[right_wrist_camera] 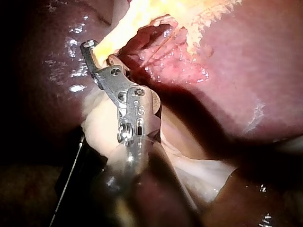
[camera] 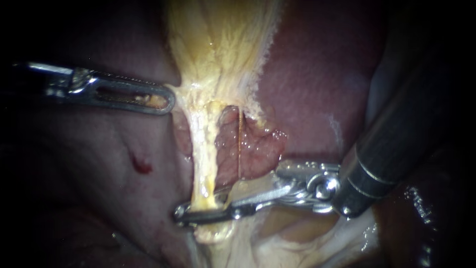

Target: Going back first clip left tube

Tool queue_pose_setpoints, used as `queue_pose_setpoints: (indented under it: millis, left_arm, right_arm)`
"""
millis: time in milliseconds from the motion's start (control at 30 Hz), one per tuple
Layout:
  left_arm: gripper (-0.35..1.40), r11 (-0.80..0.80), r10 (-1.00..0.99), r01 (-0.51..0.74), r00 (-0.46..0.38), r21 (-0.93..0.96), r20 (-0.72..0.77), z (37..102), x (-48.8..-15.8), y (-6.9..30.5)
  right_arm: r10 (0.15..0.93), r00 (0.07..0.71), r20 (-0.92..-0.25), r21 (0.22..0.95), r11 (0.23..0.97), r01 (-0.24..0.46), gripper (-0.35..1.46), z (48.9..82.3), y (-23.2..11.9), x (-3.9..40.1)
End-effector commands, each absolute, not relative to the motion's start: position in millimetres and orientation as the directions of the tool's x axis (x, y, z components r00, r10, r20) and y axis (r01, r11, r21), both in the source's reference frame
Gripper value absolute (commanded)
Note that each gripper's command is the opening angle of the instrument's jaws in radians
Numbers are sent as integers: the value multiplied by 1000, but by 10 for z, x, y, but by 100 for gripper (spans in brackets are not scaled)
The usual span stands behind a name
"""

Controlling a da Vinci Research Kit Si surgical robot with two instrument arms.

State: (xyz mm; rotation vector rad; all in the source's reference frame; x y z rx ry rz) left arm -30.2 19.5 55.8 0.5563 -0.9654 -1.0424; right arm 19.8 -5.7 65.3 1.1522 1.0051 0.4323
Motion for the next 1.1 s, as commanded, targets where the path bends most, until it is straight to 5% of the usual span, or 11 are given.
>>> queue_pose_setpoints:
  millis: [33,333,467,533,900,1100]
  left_arm:
    - [-35,428,-903,462,172,777,395,558,-302,195]
    - [-35,428,-902,462,172,776,395,558,-302,194]
    - [-35,428,-902,462,172,776,395,558,-302,194]
    - [-35,428,-902,462,172,776,395,558,-302,194]
    - [-35,428,-902,463,172,776,395,557,-302,194]
    - [-35,428,-902,463,172,776,395,557,-302,193]
  right_arm:
    - [739,517,-431,900,389,195,-35,653,-57,198]
    - [756,490,-435,900,390,197,-33,652,-56,198]
    - [784,397,-477,879,433,201,35,656,-56,201]
    - [775,376,-507,861,471,191,44,660,-55,205]
    - [673,324,-665,742,645,183,50,682,-40,203]
    - [575,353,-738,654,739,161,50,693,-29,192]
